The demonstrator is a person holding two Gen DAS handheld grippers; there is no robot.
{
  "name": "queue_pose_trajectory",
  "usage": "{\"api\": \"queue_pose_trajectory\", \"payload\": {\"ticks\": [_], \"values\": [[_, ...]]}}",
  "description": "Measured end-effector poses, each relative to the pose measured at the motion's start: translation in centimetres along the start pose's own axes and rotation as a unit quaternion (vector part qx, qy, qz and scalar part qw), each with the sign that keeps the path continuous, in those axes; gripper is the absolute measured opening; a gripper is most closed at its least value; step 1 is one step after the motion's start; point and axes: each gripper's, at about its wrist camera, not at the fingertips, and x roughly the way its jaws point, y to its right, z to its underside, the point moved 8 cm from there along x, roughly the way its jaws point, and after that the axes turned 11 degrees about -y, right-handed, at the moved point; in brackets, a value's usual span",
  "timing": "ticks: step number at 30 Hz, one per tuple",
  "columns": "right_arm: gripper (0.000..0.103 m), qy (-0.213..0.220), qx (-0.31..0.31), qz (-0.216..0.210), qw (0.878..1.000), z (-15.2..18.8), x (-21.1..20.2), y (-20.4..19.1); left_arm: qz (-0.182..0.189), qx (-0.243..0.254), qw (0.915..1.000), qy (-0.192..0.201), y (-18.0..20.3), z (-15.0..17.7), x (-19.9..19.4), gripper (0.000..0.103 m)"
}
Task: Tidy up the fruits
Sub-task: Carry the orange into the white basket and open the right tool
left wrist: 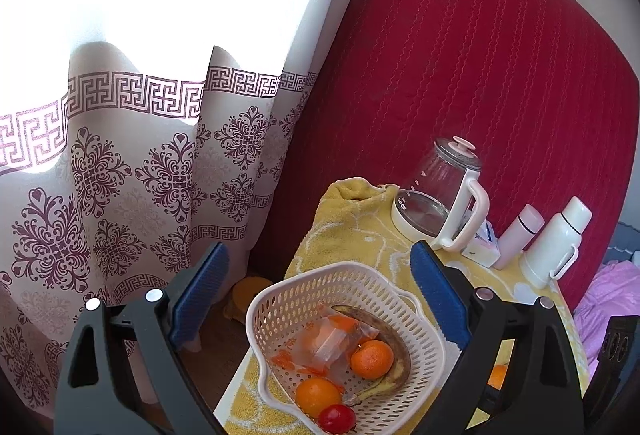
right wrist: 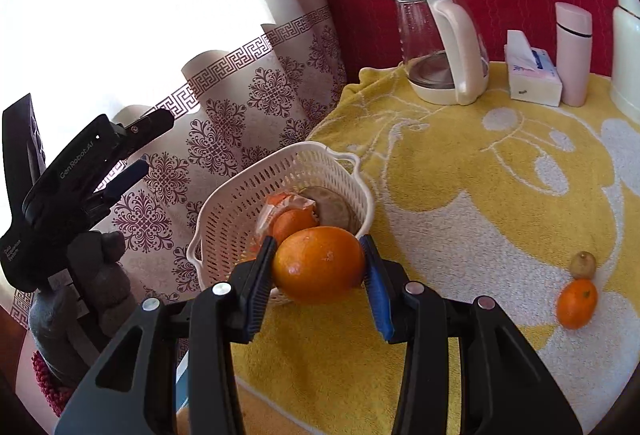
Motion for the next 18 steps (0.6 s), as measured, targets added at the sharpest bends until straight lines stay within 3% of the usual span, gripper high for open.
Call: {"api": "queue_pose_trajectory", "payload": {"ticks": [8, 9, 10, 12, 18], "values": [[0.043, -0.029, -0.038, -0.010, 0.999, -1.0, 4.0, -4.8, 0.010, -0.004, 0.9999, 0.003, -0.1, -0.3, -0.3, 0.093], [0.047, -0.028, -0.039, -0.011, 0.999, -1.0, 4.2, -5.1, 0.011, -0.005, 0.9999, 0.003, -0.2, -0.3, -0.3, 0.093], [0.059, -0.026, -0.038, -0.010, 0.999, -0.9, 4.2, -5.1, 0.011, -0.005, 0.9999, 0.003, -0.3, -0.3, -0.3, 0.093], [0.070, -0.006, -0.035, -0.003, 0.999, -0.7, 3.8, -4.6, 0.011, -0.007, 0.9999, 0.004, -0.4, -0.4, -0.3, 0.093], [0.071, 0.014, 0.027, 0.031, 0.999, 0.6, 2.6, 0.4, 0.011, -0.009, 0.9999, 0.004, -0.4, -0.4, -0.2, 0.093]]}}
